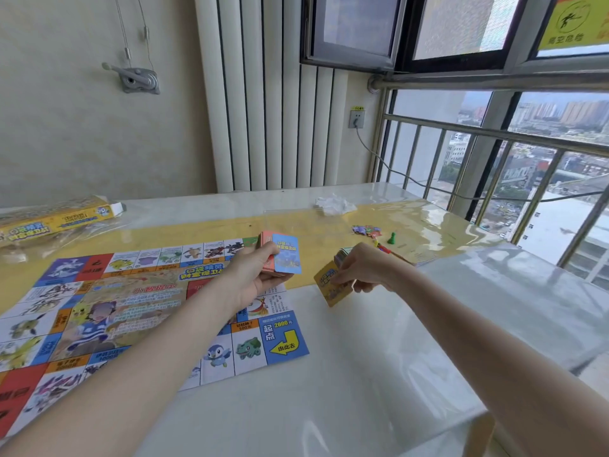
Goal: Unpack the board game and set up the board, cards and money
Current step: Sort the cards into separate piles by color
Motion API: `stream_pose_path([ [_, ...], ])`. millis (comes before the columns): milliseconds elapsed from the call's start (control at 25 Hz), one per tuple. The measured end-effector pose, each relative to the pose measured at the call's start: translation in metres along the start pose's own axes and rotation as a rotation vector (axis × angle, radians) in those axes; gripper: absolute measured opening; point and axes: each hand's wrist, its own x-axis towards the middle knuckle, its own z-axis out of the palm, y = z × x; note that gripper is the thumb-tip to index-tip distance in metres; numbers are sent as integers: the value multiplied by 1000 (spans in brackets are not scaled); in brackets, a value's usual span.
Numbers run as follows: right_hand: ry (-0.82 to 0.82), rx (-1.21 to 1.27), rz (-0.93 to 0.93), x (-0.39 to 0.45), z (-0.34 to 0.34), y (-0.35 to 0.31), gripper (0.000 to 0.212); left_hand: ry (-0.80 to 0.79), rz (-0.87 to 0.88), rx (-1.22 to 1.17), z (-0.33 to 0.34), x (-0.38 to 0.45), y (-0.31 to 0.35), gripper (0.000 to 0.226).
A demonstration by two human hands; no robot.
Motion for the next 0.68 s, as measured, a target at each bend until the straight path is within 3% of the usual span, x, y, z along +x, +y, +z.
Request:
stream_pose_path([
  [80,20,-11,5,4,5,4,27,-19,-7,20,4,-1,-3,6],
  [200,40,-235,-41,3,9,8,29,-38,-3,28,10,0,-7,6],
  [320,169,-395,-101,1,5,9,37,-50,-17,43,13,-1,-12,10],
  [400,191,-114,-151,-1,-3,5,35,-61,-31,8,15,-3,-14,12],
  [480,79,246,-184,-7,-6,-4,35,-87,-36,-62,20,-4,-15,10],
  [560,16,306,-219,-12,-2,-10,28,-116,-27,-82,26,-6,-17,8],
  [680,107,297,-211,-10,-5,-9,22,-143,-26,-135,26,-9,-15,6],
])
